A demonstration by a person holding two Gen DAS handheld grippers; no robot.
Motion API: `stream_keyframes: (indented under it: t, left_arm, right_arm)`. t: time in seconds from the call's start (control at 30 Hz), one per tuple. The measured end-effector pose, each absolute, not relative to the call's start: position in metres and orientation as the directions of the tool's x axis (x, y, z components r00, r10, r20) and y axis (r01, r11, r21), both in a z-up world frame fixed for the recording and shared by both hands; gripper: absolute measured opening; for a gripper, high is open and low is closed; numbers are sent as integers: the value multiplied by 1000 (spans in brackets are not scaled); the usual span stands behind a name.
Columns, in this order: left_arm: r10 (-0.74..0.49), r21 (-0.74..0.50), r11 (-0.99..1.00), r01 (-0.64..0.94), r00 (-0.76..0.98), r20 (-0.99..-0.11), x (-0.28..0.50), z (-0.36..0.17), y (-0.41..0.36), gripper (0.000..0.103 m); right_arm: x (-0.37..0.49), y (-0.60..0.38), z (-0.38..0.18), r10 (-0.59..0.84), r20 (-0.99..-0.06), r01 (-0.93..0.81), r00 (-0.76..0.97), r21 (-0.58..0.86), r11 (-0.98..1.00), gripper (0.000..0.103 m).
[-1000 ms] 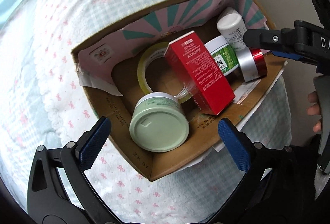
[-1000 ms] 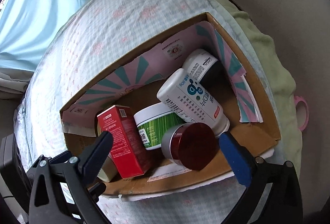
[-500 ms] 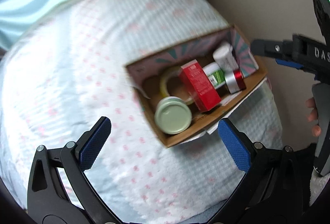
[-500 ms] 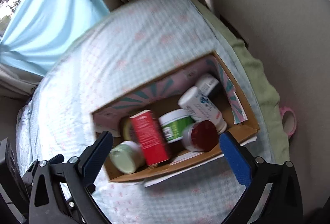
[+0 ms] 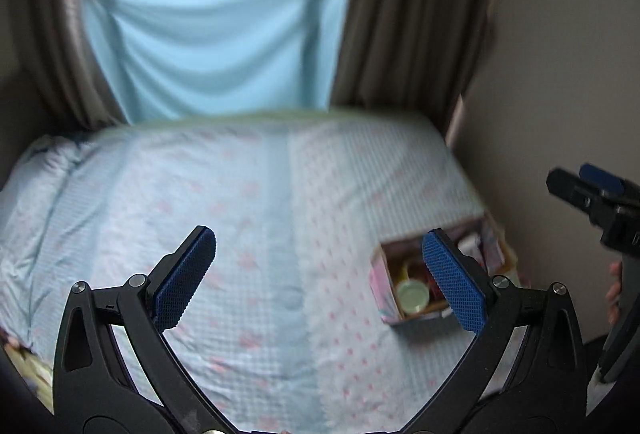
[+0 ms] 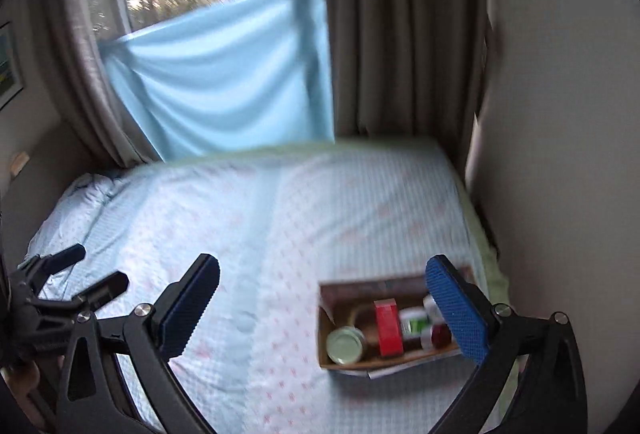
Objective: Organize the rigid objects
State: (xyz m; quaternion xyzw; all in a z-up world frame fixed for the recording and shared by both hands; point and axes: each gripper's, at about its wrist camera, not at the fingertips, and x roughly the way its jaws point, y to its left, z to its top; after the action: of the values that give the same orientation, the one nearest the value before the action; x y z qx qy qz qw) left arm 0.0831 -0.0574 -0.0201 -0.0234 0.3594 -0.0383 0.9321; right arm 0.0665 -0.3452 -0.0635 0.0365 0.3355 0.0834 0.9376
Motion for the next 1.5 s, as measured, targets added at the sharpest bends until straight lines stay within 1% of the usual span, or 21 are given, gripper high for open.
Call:
stream_keyframes:
  t: [0.1, 0.2, 0.47, 0.97, 1.5]
  left_arm:
    - [-44, -56, 998, 12, 793, -607, 62, 3, -39, 103]
    - [-38, -64, 998, 2, 816, -576, 46, 13, -29, 103]
    - [-12, -47, 999, -15, 843, -539, 23, 10, -26, 103]
    - [-25, -40, 999, 5, 856, -517, 17, 14, -31, 103]
    - [-34, -35, 999, 19, 857, -514, 19, 14, -36, 103]
  right_arm:
    - [49, -325, -47, 176, -580, -152, 795, 91, 984, 103]
    - [38, -314, -45, 180, -565, -158, 805, 89, 983, 103]
    - [25, -307, -52, 155, -564, -141, 811, 69, 988, 103]
    - [19, -310, -44, 132, -539, -118, 832, 60, 991, 103]
    - [19, -312, -41, 133, -539, -120, 832, 60, 991, 103]
